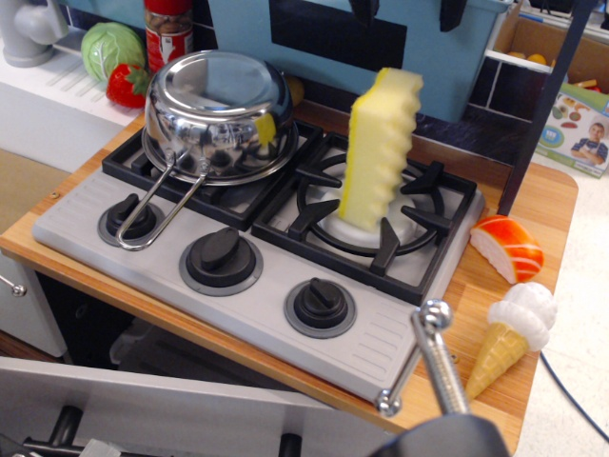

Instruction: Wipe pot with sponge

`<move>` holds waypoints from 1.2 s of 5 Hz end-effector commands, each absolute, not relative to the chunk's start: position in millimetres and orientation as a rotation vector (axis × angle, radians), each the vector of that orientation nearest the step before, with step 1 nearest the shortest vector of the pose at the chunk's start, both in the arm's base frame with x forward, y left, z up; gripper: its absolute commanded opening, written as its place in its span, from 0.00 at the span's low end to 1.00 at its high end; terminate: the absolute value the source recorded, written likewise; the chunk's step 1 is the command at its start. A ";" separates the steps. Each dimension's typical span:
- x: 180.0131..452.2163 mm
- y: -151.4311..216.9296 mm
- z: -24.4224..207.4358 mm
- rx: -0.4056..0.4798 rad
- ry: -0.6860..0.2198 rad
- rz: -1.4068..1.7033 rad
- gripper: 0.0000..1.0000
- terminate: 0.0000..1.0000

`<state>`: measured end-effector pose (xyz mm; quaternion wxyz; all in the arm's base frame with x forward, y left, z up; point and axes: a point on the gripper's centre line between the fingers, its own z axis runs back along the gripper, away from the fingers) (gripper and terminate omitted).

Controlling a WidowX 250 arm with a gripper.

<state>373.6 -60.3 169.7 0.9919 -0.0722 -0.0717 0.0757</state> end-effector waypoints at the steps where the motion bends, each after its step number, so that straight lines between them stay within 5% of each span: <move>1: 373.6 -60.3 169.7 -0.145 -0.144 0.152 1.00 0.00; 2: 365.6 -55.6 162.2 -0.122 -0.080 0.097 1.00 0.00; 6: 361.2 -62.6 112.7 -0.092 -0.057 -0.001 1.00 0.00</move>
